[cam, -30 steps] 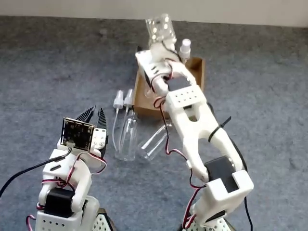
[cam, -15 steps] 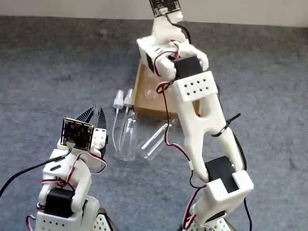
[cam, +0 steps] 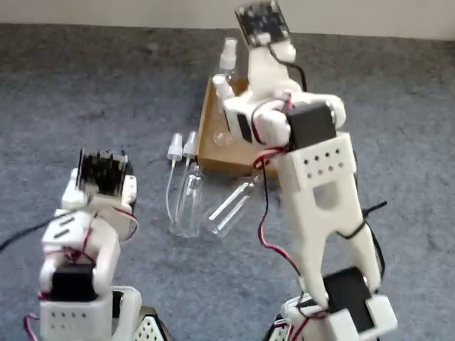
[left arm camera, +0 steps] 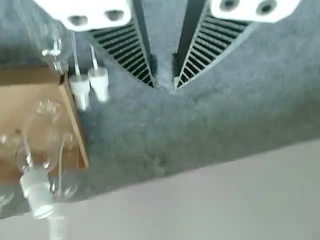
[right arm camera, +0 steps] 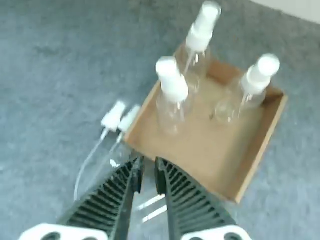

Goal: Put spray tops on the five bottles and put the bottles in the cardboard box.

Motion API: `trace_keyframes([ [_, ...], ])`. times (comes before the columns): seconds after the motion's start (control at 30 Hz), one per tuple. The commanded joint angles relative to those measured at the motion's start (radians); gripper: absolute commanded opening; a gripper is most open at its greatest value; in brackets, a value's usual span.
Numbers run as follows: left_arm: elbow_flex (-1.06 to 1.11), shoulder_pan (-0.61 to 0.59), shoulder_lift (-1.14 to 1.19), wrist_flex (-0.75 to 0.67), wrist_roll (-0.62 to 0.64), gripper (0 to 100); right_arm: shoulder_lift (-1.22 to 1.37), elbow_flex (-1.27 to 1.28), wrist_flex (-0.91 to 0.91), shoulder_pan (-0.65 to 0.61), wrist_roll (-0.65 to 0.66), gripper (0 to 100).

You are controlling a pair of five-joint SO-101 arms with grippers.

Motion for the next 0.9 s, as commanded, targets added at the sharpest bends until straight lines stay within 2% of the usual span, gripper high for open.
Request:
trace_keyframes([
  [0.0, -0.246, -0.015, 0.274, 0.143, -0.006, 1, -0.142, 0.243, -0.088, -0.001, -0.011, 0.4],
  [0.13, -0.395, -0.015, 0.524, 0.258, -0.002, 2, -0.246, 0.562, -0.226, -0.022, -0.017, 0.5],
  [0.27, -0.423, -0.015, 0.645, 0.292, -0.002, 12, -0.268, 0.797, -0.329, -0.03, -0.035, 1.2],
  [0.37, -0.394, -0.012, 0.667, 0.29, -0.002, 16, -0.268, 0.835, -0.36, -0.03, -0.232, 7.4],
  [0.47, -0.351, -0.007, 0.657, 0.281, -0.002, 16, -0.266, 0.837, -0.367, -0.035, -0.442, 20.5],
  [0.53, -0.32, -0.007, 0.654, 0.247, -0.002, 16, -0.265, 0.837, -0.371, -0.036, -0.52, 28.4],
  [0.6, -0.286, -0.008, 0.651, 0.204, -0.002, 16, -0.252, 0.837, -0.394, -0.044, -0.554, 32.7],
  [0.73, -0.234, -0.015, 0.651, 0.124, 0.031, 16, -0.162, 0.835, -0.435, -0.079, -0.563, 33.0],
  [0.87, -0.222, -0.024, 0.651, 0.106, 0.066, 16, -0.045, 0.829, -0.438, -0.145, -0.583, 33.0],
])
